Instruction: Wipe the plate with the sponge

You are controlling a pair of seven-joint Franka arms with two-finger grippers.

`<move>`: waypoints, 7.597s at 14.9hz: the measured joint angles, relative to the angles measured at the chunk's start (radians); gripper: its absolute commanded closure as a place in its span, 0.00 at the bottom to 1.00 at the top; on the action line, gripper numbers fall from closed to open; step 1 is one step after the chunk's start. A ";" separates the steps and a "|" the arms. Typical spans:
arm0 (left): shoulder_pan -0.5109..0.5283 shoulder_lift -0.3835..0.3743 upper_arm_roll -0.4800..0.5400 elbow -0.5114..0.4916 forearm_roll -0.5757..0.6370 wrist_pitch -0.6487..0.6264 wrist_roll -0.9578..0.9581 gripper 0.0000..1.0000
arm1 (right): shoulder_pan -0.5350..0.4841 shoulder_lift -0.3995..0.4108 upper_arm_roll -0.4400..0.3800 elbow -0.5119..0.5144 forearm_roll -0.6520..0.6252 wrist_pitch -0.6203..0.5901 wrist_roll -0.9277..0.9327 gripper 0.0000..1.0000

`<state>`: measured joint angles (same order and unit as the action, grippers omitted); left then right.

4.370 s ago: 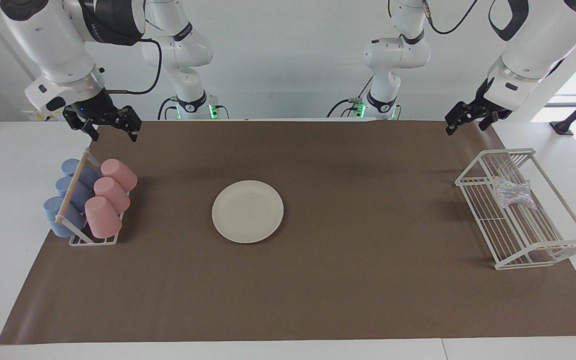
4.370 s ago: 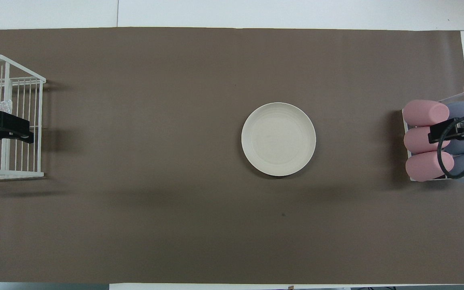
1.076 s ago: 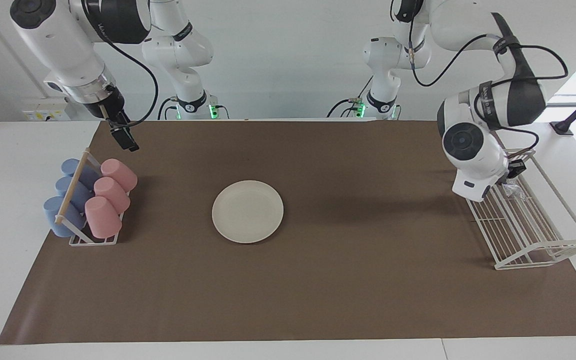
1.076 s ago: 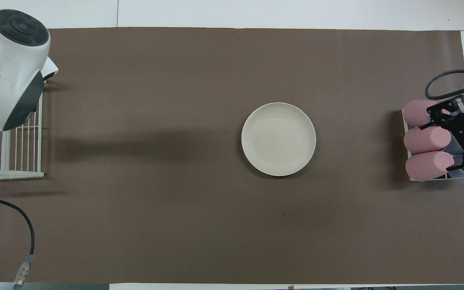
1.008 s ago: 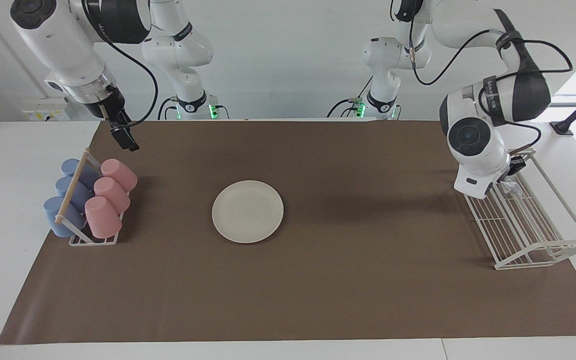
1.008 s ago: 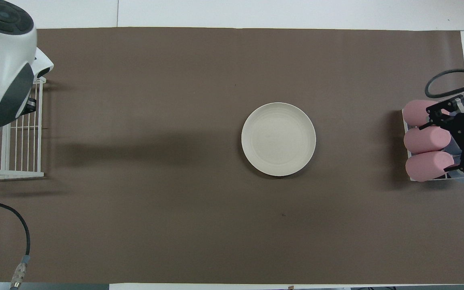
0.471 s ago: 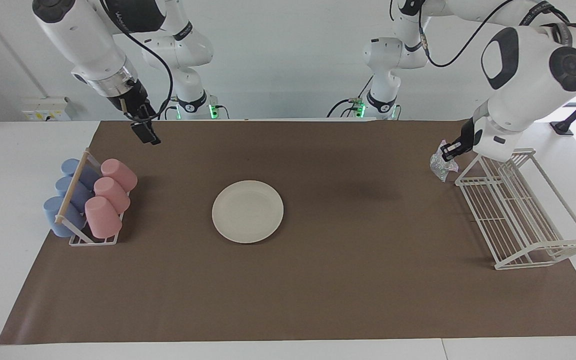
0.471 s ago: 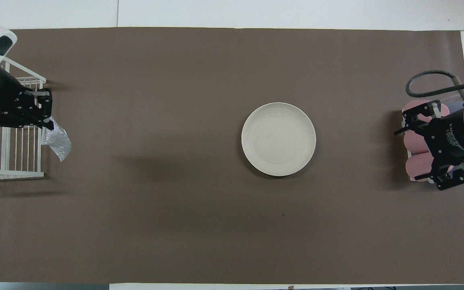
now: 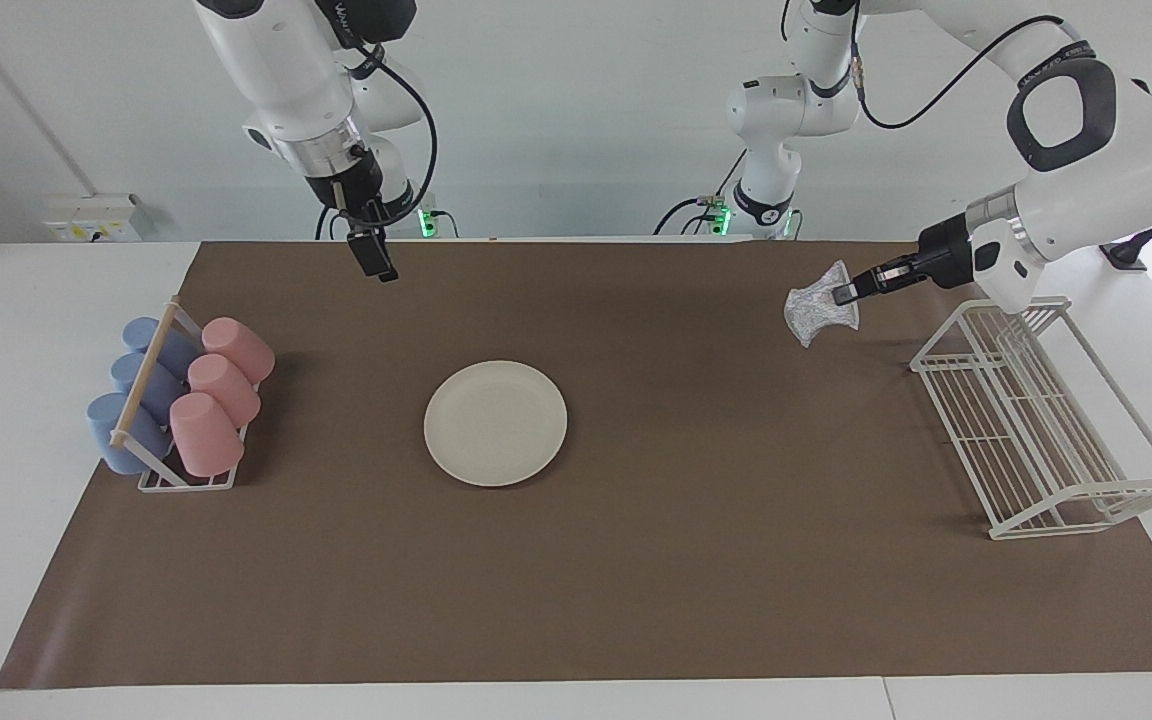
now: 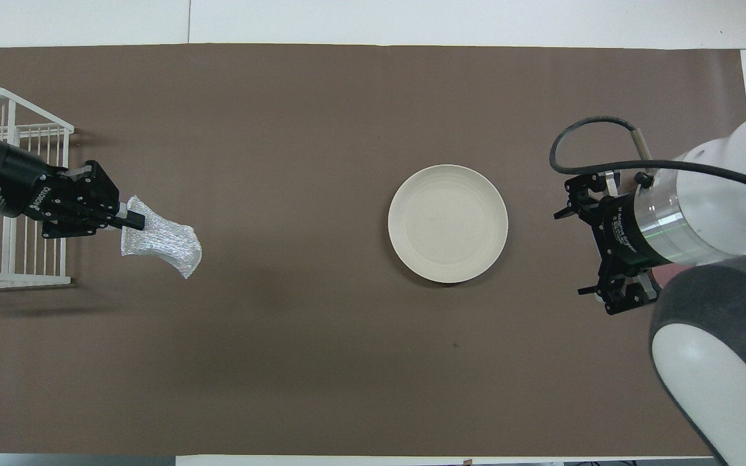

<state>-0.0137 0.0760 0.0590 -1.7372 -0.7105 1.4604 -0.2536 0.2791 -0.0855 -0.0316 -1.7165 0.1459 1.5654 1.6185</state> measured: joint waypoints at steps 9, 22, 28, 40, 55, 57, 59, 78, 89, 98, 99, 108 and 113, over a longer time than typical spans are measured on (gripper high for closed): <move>-0.072 -0.294 -0.021 -0.548 -0.494 0.211 0.308 1.00 | 0.006 0.000 0.161 -0.002 0.022 0.136 0.224 0.00; -0.241 -0.277 -0.025 -0.641 -0.761 0.237 0.643 1.00 | 0.132 0.069 0.162 -0.004 0.072 0.126 0.275 0.00; -0.243 -0.277 -0.025 -0.642 -0.766 0.237 0.645 1.00 | 0.215 0.135 0.163 0.027 0.119 0.182 0.362 0.00; -0.245 -0.277 -0.025 -0.644 -0.766 0.233 0.645 1.00 | 0.281 0.149 0.162 0.018 0.139 0.298 0.476 0.00; -0.248 -0.277 -0.026 -0.645 -0.768 0.231 0.645 0.06 | 0.280 0.149 0.154 0.004 0.139 0.320 0.492 1.00; -0.250 -0.277 -0.026 -0.645 -0.768 0.230 0.628 0.00 | 0.272 0.149 0.152 0.003 0.136 0.320 0.492 1.00; -0.250 -0.278 -0.025 -0.645 -0.768 0.230 0.604 0.00 | 0.262 0.149 0.152 0.003 0.135 0.320 0.492 1.00; -0.223 -0.279 0.000 -0.574 -0.128 0.235 0.456 0.00 | 0.085 0.332 0.149 -0.455 0.132 1.050 -0.104 1.00; -0.133 -0.286 -0.060 -0.478 0.429 0.257 0.268 0.00 | -0.025 0.329 0.153 -0.471 0.134 1.050 -0.328 1.00; -0.125 -0.286 -0.054 -0.465 0.444 0.273 0.174 0.00 | 0.022 0.328 0.153 -0.478 0.136 1.070 -0.324 1.00; -0.125 -0.286 -0.056 -0.454 0.444 0.274 0.154 0.00 | -0.011 0.328 0.153 -0.478 0.136 1.070 -0.381 1.00; -0.132 -0.286 -0.065 -0.431 0.444 0.328 0.117 0.00 | 0.028 0.326 0.154 -0.481 0.136 1.070 -0.264 1.00; -0.138 -0.286 -0.065 -0.410 0.444 0.328 0.115 0.00 | 0.071 0.326 0.154 -0.483 0.136 1.071 -0.205 1.00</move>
<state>-0.1514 -0.2096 -0.0065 -2.1474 -0.2663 1.7882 -0.1384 0.3503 0.2405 0.1224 -2.1998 0.2824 2.6365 1.4134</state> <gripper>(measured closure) 0.000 0.899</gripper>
